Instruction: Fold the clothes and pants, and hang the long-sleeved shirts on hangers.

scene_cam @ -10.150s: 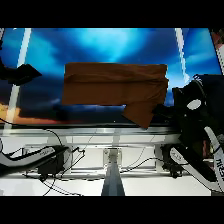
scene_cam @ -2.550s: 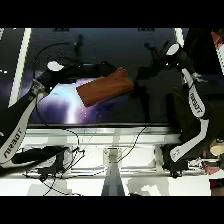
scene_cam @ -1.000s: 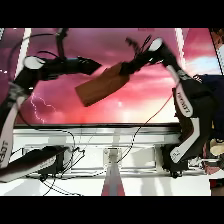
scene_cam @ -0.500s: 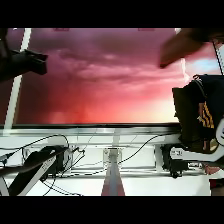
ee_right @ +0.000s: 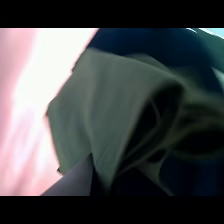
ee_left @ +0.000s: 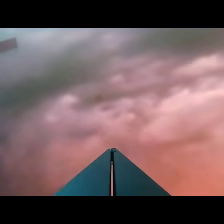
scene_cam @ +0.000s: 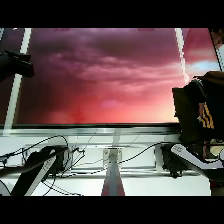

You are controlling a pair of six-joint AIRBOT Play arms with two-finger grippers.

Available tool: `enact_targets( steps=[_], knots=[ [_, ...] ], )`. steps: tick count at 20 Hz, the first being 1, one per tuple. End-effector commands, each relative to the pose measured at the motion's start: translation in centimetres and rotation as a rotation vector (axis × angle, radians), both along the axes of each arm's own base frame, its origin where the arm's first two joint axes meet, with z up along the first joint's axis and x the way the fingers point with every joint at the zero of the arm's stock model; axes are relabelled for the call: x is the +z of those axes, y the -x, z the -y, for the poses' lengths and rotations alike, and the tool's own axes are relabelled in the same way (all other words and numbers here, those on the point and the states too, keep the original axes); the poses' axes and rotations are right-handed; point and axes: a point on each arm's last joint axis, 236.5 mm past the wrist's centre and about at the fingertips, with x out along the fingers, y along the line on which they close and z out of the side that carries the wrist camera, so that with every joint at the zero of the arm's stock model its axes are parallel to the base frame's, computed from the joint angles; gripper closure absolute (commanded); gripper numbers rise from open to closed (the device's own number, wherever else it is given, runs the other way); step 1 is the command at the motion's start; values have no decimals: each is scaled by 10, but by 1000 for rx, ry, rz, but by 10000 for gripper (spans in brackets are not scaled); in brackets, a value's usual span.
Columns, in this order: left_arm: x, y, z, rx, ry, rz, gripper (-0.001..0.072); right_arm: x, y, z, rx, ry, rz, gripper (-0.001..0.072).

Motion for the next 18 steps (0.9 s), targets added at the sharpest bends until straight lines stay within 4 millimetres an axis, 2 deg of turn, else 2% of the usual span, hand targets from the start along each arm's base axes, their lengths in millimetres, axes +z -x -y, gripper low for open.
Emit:
enact_targets(
  steps=[1,2,3,6,7,8,9,11,12,15,18],
  knots=[
    [1,0,-2,4,-6,3,692,2,40,9,-234,-58,28,386],
    [1,0,-2,4,-7,3,692,2,42,11,-250,-60,32,77],
    [1,0,-2,3,-7,3,692,2,42,11,-251,-59,30,14],
    [1,0,-2,3,-7,3,692,5,37,14,-234,-41,50,19],
    [1,0,-2,4,-6,3,692,6,34,14,-222,-37,56,101],
    [1,0,-2,4,-6,3,693,7,30,14,-199,-26,55,394],
    [1,0,-2,4,-6,3,692,7,27,11,-178,-22,52,594],
    [1,0,-2,4,-7,3,692,10,10,2,-52,11,38,696],
    [1,0,-2,3,-7,3,692,11,-3,-8,57,31,30,697],
    [1,0,-2,3,-7,3,692,8,-45,-64,312,8,25,697],
    [1,0,-2,4,-7,3,692,6,-79,-134,603,60,-22,697]
  ],
)
